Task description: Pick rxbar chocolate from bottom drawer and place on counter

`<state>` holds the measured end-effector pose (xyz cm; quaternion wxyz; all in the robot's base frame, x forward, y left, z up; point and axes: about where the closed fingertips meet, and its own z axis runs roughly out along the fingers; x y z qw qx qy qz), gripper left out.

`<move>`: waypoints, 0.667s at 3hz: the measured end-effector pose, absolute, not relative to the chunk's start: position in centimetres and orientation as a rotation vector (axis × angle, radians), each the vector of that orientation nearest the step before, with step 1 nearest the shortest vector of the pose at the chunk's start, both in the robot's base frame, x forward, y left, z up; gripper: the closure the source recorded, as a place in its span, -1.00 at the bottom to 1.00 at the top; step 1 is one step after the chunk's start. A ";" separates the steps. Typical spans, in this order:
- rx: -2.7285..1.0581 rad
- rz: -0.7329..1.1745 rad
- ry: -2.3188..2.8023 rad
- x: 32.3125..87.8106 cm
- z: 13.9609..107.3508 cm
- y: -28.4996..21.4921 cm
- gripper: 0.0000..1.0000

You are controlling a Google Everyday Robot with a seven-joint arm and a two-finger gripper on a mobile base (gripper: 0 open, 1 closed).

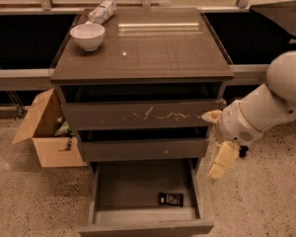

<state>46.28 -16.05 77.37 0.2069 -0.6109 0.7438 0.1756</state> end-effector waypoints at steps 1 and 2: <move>-1.686 0.583 2.075 46.2 71.7 -15.2 -1.00; -1.700 0.698 2.081 45.7 64.9 -13.5 -1.00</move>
Offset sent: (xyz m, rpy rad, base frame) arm -0.0092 0.0387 -0.1822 0.1099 0.1822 0.0581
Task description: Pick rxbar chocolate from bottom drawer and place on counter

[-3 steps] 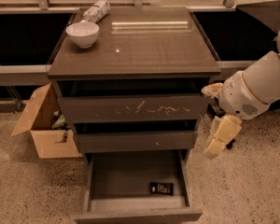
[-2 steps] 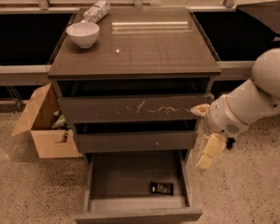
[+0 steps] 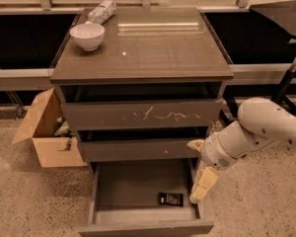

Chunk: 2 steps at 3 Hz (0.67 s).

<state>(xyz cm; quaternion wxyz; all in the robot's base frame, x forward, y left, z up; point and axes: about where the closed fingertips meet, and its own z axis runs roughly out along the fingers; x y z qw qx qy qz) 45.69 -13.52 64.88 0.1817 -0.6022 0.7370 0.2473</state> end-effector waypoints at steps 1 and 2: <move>-1.701 0.699 2.081 45.7 64.9 -13.5 -1.00; -1.734 0.754 2.100 45.7 61.3 -13.1 -1.00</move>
Offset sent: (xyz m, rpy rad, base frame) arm 0.0006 0.0077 -0.0910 -0.0146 0.1327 0.0652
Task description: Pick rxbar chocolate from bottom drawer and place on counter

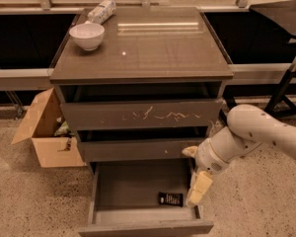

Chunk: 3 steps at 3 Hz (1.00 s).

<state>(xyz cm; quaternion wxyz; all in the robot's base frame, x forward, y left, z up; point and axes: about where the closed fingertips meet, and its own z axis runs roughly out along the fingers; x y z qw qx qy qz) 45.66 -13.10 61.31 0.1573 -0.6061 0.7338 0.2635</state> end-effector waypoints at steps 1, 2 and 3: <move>-1.779 0.816 2.087 46.2 55.8 -13.1 -1.00; -1.822 0.896 2.065 46.9 49.5 -13.2 -1.00; -1.831 1.005 2.048 47.6 43.2 -12.7 -1.00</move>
Offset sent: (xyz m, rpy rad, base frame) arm 0.0260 -0.0055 -0.1993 0.0578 0.1437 0.1427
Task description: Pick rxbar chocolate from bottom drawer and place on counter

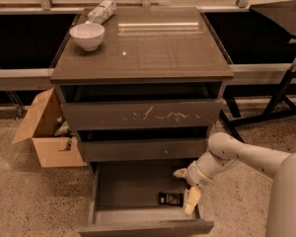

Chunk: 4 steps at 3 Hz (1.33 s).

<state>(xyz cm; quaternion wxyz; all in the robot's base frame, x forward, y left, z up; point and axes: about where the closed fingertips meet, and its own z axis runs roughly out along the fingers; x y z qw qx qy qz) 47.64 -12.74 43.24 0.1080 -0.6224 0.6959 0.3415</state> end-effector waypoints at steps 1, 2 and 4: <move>-1.835 1.000 2.048 47.8 42.7 -12.9 -1.00; -1.859 0.969 2.053 48.7 39.3 -13.7 -1.00; -1.822 0.907 1.986 53.1 29.1 -14.2 -1.00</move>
Offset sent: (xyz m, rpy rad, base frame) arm 0.0246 -0.0214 -0.0749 -0.0536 -0.0374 0.0170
